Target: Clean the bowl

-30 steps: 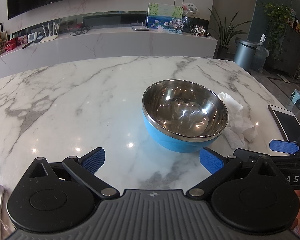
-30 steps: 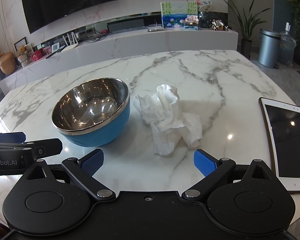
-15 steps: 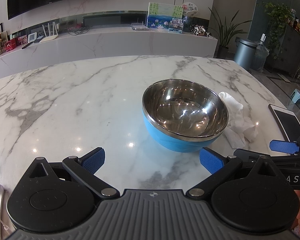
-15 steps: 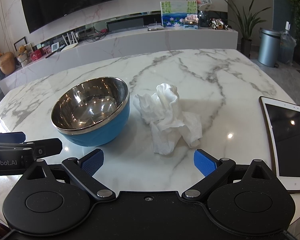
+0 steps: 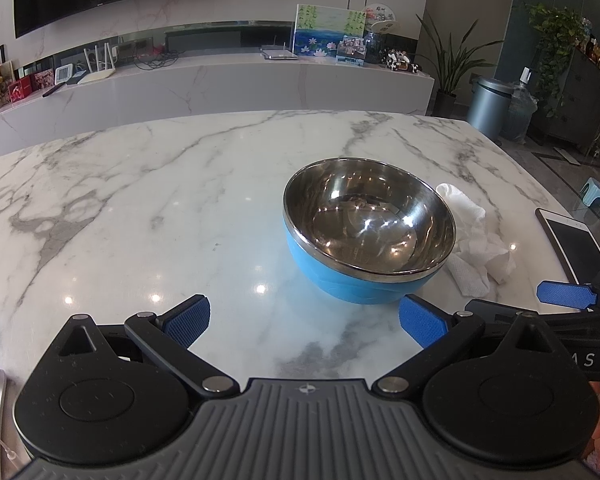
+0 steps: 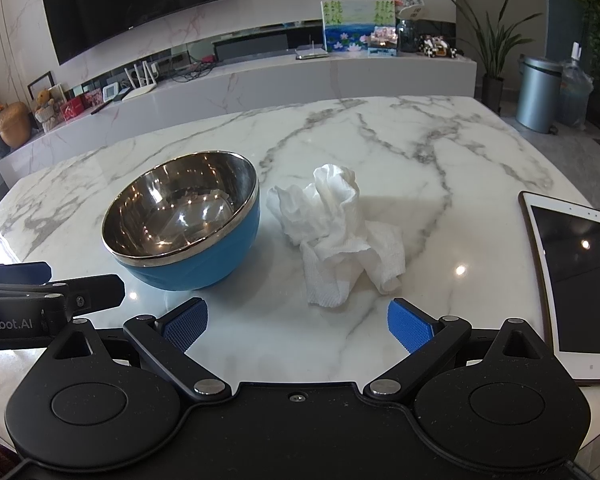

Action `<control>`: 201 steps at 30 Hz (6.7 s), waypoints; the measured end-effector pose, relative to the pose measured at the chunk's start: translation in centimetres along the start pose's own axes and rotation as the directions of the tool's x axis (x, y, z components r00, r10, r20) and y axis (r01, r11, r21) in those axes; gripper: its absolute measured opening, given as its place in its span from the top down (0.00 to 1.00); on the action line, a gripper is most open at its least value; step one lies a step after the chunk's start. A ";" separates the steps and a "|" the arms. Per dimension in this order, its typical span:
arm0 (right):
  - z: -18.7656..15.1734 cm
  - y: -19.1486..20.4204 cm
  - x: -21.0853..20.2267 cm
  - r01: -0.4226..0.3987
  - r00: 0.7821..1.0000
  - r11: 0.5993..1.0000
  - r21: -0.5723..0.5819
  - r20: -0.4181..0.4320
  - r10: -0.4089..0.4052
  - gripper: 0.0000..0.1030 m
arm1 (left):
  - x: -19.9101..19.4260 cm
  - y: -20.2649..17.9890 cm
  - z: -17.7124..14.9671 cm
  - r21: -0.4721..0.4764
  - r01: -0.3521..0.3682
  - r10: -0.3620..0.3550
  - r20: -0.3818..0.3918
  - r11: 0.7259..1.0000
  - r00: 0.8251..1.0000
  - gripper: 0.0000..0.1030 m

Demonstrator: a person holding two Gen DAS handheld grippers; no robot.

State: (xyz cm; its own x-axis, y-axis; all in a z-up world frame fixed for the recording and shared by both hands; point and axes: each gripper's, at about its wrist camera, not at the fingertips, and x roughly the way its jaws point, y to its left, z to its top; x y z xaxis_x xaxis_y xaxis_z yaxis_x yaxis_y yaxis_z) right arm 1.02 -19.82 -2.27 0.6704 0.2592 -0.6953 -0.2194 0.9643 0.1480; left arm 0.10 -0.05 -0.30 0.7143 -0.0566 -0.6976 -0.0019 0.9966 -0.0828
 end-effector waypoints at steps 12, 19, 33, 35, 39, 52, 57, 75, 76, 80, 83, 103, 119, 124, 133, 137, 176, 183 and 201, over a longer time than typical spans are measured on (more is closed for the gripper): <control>0.1 0.3 0.3 0.000 1.000 1.000 0.000 -0.001 0.000 0.06 | 0.2 -0.6 0.0 0.003 -0.005 0.005 -0.001 1.000 1.000 0.01; 0.2 0.6 0.5 0.002 1.000 1.000 -0.001 -0.003 -0.002 0.06 | 0.1 -0.4 -0.1 0.005 -0.006 0.006 -0.001 1.000 1.000 0.01; 0.3 0.0 0.6 0.001 1.000 1.000 -0.009 -0.007 -0.001 0.06 | 0.4 -0.4 0.1 0.007 -0.006 0.006 -0.010 1.000 1.000 0.01; 0.5 0.0 0.8 0.002 1.000 1.000 -0.017 -0.009 -0.002 0.06 | 0.5 -0.4 0.2 0.009 -0.007 0.008 -0.013 1.000 1.000 0.01; 1.3 -0.2 1.2 0.006 1.000 0.999 -0.040 -0.014 -0.006 0.06 | 0.9 -0.3 0.5 0.002 -0.011 0.011 -0.028 1.000 1.000 0.01; 4.2 -1.9 2.4 0.009 0.998 0.989 -0.145 -0.056 -0.018 0.09 | 1.6 0.7 1.8 0.024 0.081 -0.078 -0.103 0.996 0.992 0.01; 5.7 -2.2 3.9 -0.030 0.996 0.980 -0.196 -0.092 0.012 0.22 | 1.2 1.2 2.9 0.006 0.126 -0.125 -0.112 0.992 0.986 0.04; 7.4 -3.4 8.8 -0.100 0.984 0.970 -0.220 -0.169 0.063 0.24 | 5.6 2.3 7.1 0.008 0.143 -0.140 -0.171 0.990 0.975 0.09; 7.5 -3.5 9.1 -0.104 0.983 0.970 -0.221 -0.173 0.066 0.24 | 5.8 2.4 7.0 0.004 0.147 -0.144 -0.175 0.989 0.974 0.09; 8.0 -3.5 9.7 -0.125 0.980 0.967 -0.222 -0.182 0.085 0.24 | 6.4 2.8 6.8 -0.017 0.163 -0.163 -0.206 0.986 0.965 0.26; 7.9 -3.9 10.0 -0.142 0.976 0.971 -0.192 -0.190 0.105 0.24 | 6.6 2.7 6.7 -0.005 0.169 -0.165 -0.222 0.986 0.961 0.30; 6.8 -2.9 9.5 -0.073 0.984 0.950 -0.304 -0.175 0.019 0.85 | 6.9 3.1 7.0 0.032 0.204 -0.191 -0.245 0.978 0.951 0.73; 13.2 0.7 2.0 -0.156 0.985 0.909 -0.387 -0.133 0.113 0.86 | 7.0 3.4 7.0 0.031 0.208 -0.194 -0.256 0.978 0.947 0.78; 13.7 3.6 2.1 -0.214 0.974 0.868 -0.447 -0.169 0.153 0.86 | 6.7 3.6 7.0 0.033 0.214 -0.199 -0.256 0.976 0.946 0.78; 12.4 7.1 5.7 -0.271 0.952 0.813 -0.515 -0.270 0.146 0.86 | 6.3 4.2 7.0 0.007 0.227 -0.217 -0.262 0.974 0.940 0.78; 11.7 8.3 6.9 -0.297 0.939 0.799 -0.523 -0.312 0.145 0.86 | 6.5 4.9 7.2 -0.026 0.227 -0.226 -0.266 0.973 0.937 0.78; 11.7 9.1 10.3 -0.308 0.917 0.799 -0.517 -0.385 0.104 0.72 | 6.9 5.1 7.0 -0.036 0.233 -0.233 -0.280 0.972 0.931 0.72; 9.9 8.9 10.0 -0.321 0.905 0.774 -0.546 -0.417 0.082 0.83 | 7.0 5.4 6.8 -0.052 0.224 -0.230 -0.279 0.973 0.932 0.71; 8.0 7.9 8.0 -0.316 0.912 0.805 -0.501 -0.394 0.113 0.83 | 8.1 5.3 6.5 -0.105 0.230 -0.251 -0.273 0.967 0.929 0.90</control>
State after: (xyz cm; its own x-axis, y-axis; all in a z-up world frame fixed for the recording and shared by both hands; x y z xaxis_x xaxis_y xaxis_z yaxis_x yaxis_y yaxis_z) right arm 10.30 -9.69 -0.99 0.3076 0.3245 -0.8945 -0.7441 0.6680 -0.0135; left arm 10.43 5.17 -1.74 0.4732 -0.3189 -0.8212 0.0896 0.9448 -0.3152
